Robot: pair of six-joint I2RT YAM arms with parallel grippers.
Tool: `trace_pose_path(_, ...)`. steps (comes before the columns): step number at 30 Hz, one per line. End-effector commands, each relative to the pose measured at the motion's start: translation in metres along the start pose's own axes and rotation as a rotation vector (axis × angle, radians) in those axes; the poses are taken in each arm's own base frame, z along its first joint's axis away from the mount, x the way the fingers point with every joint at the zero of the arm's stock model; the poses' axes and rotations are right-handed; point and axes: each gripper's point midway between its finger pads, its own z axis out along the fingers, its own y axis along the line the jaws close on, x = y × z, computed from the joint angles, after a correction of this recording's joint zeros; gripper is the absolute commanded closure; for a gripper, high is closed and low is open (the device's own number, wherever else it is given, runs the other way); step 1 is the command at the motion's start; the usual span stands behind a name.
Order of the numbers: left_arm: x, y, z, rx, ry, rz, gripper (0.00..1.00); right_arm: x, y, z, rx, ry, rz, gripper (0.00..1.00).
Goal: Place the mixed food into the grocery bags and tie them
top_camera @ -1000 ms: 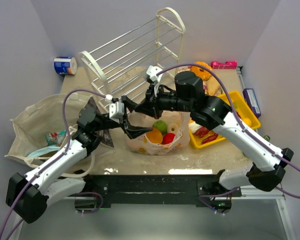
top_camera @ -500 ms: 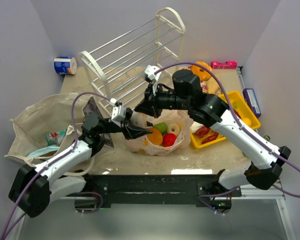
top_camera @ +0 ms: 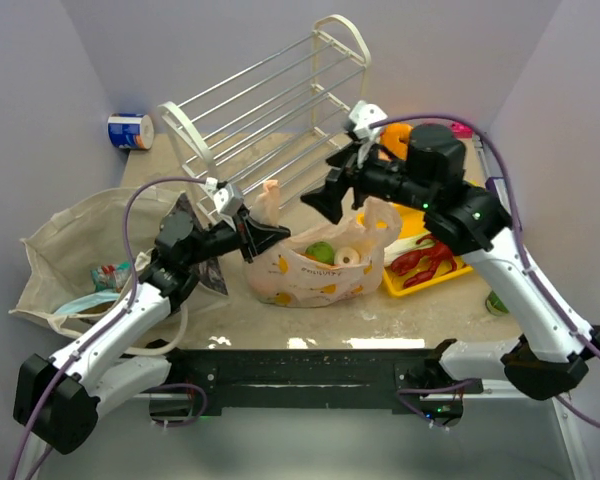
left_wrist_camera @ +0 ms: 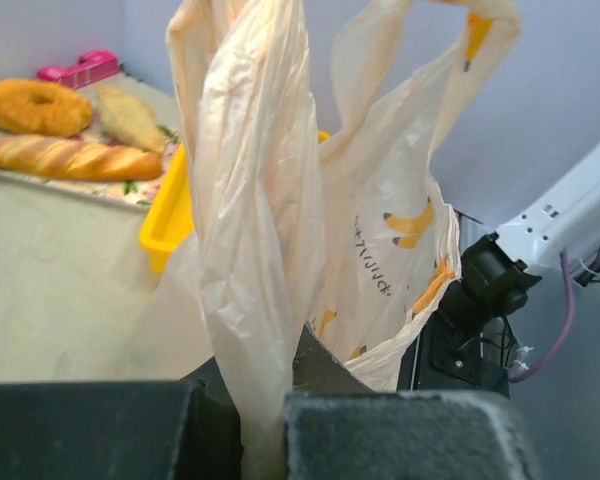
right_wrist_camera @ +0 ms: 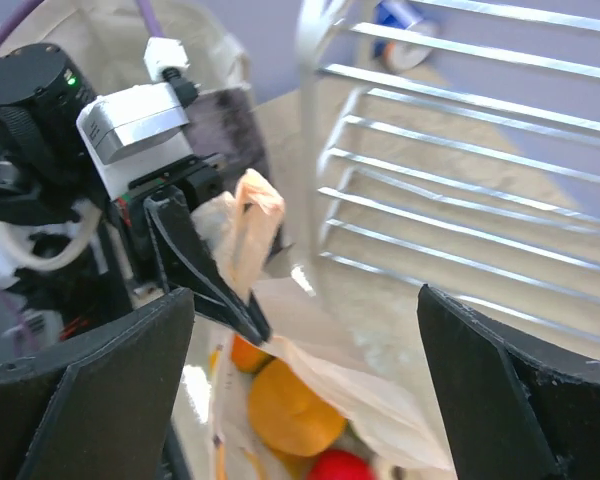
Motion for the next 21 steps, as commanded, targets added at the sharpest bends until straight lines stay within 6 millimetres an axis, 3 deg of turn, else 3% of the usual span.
trace_pose_path(1,0.001,0.031,-0.006,-0.154,0.082,-0.055,1.00,-0.023,-0.022,-0.029,0.056,-0.083,-0.150,0.03)
trace_pose_path(8,0.007,0.046,-0.015,-0.211,0.113,-0.072,1.00,0.000,-0.046,-0.058,0.224,-0.031,-0.156,0.03)
trace_pose_path(12,0.008,0.047,-0.015,-0.208,0.118,-0.080,1.00,0.012,-0.046,-0.071,0.258,-0.014,-0.141,0.03)
trace_pose_path(21,0.005,0.045,-0.016,-0.205,0.120,-0.071,1.00,0.028,-0.049,-0.054,0.237,0.004,-0.127,0.04)
